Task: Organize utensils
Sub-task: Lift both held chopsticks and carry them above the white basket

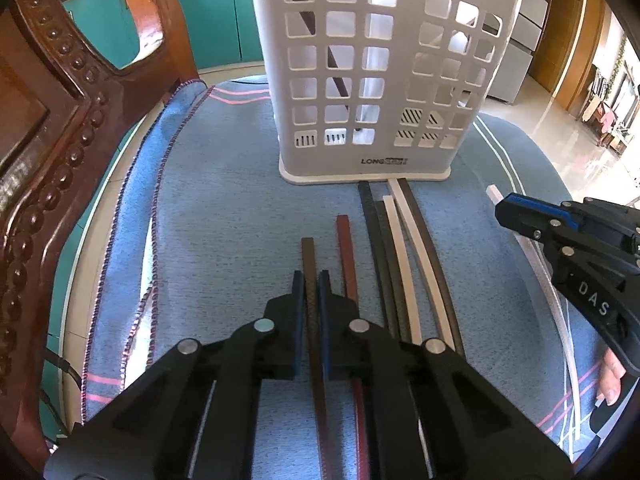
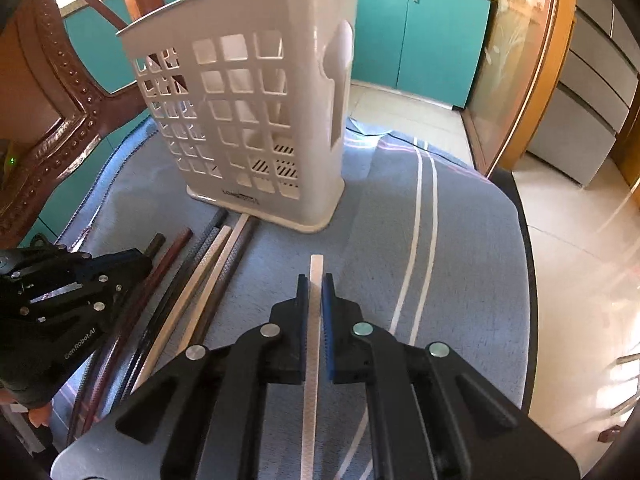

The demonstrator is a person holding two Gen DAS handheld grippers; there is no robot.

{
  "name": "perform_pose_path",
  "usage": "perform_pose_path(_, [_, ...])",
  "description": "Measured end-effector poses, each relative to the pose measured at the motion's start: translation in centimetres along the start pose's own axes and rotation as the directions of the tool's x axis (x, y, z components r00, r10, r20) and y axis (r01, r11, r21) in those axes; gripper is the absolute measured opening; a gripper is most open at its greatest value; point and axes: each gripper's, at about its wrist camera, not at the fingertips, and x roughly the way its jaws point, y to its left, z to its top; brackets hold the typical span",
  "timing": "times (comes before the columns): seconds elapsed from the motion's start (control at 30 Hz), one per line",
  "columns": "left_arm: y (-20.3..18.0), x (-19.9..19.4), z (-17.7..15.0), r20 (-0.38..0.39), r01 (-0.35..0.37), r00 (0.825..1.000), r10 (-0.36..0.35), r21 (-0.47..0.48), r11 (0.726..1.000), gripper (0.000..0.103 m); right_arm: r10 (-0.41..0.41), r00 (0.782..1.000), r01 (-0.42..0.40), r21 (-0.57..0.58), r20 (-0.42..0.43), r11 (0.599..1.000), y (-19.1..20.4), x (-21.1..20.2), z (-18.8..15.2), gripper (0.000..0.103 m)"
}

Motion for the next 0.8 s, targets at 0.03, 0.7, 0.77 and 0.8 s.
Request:
perform_pose_path(0.03, [-0.1,-0.1,0.0,0.002,-0.001,1.000,0.001,0.000,1.000,0.008,-0.013,1.000,0.013,-0.001,-0.007,1.000,0.0,0.1,-0.1,0.007])
perform_pose_path(0.7, [0.8,-2.7,1.1,0.098,0.002,0.995,0.001,-0.035,0.999,0.007,0.014,0.998,-0.011,-0.053,0.055,0.999,-0.1,-2.3,0.3,0.006])
perform_pose_path(0.77, [1.3,-5.0,1.5,0.151,0.019,0.988,-0.010,-0.054,0.998,0.007,0.051,0.993,-0.046,-0.044,0.108,0.998,-0.4,-4.4,0.7,0.006])
perform_pose_path(0.8, [1.4,-6.3,1.7,0.182,0.022,0.983,-0.012,-0.057,0.998,0.007,0.070,0.990,-0.065,-0.040,0.123,0.997,-0.6,-5.2,0.9,0.006])
